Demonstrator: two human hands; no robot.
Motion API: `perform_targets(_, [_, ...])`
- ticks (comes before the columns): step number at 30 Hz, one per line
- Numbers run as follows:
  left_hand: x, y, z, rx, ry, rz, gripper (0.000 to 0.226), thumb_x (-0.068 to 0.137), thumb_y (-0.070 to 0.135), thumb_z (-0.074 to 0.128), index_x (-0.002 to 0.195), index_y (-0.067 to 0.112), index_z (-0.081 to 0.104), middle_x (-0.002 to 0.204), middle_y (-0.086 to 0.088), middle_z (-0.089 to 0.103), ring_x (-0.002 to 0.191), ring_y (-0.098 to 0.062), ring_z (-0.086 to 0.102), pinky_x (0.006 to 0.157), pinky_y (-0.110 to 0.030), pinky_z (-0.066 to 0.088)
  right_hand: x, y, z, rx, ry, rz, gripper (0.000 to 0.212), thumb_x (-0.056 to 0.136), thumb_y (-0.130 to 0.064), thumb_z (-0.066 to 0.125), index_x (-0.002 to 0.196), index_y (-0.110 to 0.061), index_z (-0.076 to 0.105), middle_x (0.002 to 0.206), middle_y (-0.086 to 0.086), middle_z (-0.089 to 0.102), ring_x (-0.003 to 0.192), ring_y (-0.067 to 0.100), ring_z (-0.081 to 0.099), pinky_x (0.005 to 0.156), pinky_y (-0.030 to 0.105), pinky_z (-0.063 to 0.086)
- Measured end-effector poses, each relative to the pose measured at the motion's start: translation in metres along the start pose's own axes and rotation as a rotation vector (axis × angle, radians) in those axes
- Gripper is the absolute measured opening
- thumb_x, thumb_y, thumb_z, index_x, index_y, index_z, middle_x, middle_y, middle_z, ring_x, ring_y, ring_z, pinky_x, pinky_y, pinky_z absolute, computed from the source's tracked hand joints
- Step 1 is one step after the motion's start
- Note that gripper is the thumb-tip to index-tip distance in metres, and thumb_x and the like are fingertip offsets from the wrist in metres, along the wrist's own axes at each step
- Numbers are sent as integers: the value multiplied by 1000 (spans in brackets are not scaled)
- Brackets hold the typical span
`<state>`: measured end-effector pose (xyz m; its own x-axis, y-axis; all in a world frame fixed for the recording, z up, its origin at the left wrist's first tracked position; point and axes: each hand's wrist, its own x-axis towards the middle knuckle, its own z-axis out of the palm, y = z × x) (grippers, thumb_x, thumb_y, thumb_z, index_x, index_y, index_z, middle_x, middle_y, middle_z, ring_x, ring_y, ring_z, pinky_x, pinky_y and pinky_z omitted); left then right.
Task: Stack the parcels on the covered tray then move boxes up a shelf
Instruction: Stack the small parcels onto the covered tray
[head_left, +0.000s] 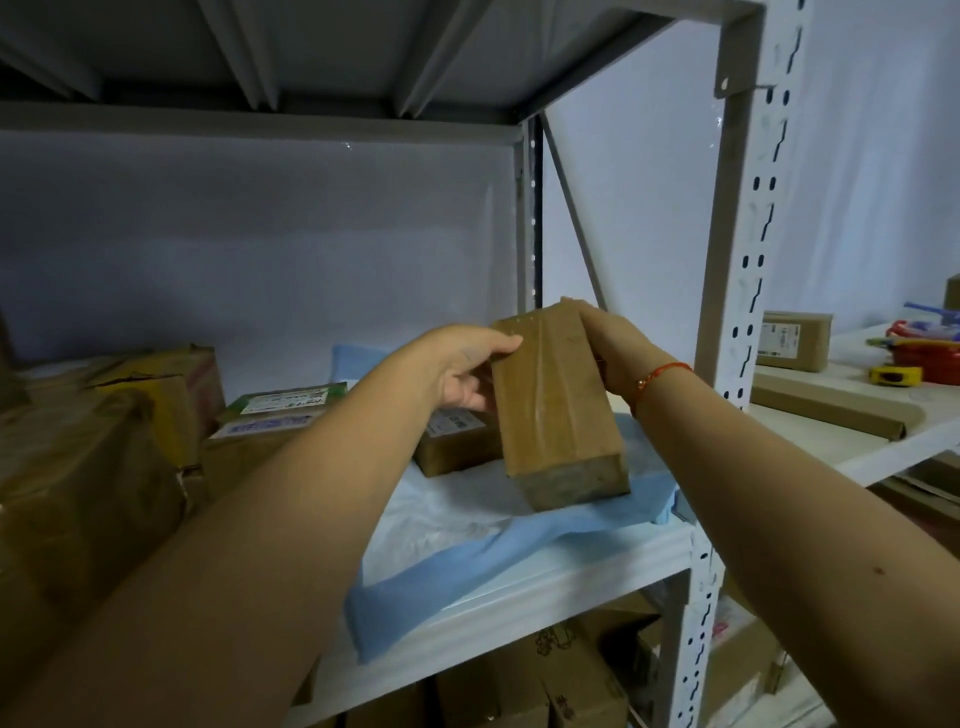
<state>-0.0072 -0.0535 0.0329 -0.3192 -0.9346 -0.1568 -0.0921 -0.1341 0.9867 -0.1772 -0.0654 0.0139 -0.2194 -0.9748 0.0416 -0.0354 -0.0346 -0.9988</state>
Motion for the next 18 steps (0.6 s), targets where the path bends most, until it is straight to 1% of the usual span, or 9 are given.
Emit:
perform_targets(1, [3,0,2,2,25,2,20,94,14,59,111,5,55,96,-13,63,87,-26,64,90,-50,54,-4,-4,1,-62,-21,14,32,95,-47,50,84,-18,58,83,4,60,73,16,58,59,29,48])
perform_targets(3, [10,0,8,1,86,10,16,96,13,56,110,5,55,94,-13,63,88,-26,64,93,-49,53,-11,-13,0,-171,-32,40,45,98,-56,36,83,-17,53,79,2,54,69,16,52,61,29,44])
perform_targets(6, [25,-3,14,15,190,52,15,97,9,53,109,3,58,97,-12,64,93,-25,65,93,-44,54,-5,-17,0,-276,-7,80,71,93,-68,21,119,-10,52,101,7,54,94,27,55,93,42,45])
perform_targets(8, [38,-5,16,10,266,103,21,95,5,54,115,2,58,105,-14,65,96,-25,66,92,-42,55,5,-19,1,-397,70,37,88,86,-78,19,133,-9,46,120,10,54,111,35,54,101,49,44])
perform_targets(11, [51,-5,19,-46,333,184,29,91,1,56,120,1,56,109,-15,66,96,-25,67,88,-38,57,32,-12,-8,-352,252,-76,91,80,-81,31,128,-5,45,102,12,60,87,26,61,83,45,57])
perform_targets(13, [60,-5,18,-71,342,202,27,89,1,57,116,1,58,110,-16,67,98,-26,67,88,-38,57,34,-13,-6,-286,304,-110,79,87,-71,36,126,-3,45,83,8,56,71,19,57,69,35,57])
perform_targets(14, [61,-6,19,-71,329,191,23,90,1,57,113,2,59,111,-15,66,100,-25,66,89,-36,56,33,-14,-4,-301,303,-107,74,91,-66,34,128,-3,45,83,8,56,71,18,56,65,32,53])
perform_targets(16, [59,-10,22,-37,277,132,19,93,7,56,112,4,59,118,-12,63,106,-23,61,93,-35,52,34,-15,-1,-391,221,-88,70,97,-59,26,135,-3,43,115,15,60,102,28,60,86,36,51])
perform_targets(18, [60,-16,22,32,231,31,36,96,18,54,129,5,52,136,-14,52,126,-29,50,108,-43,41,28,-16,4,-482,103,-64,69,100,-55,21,140,-2,40,143,18,45,131,35,44,108,45,37])
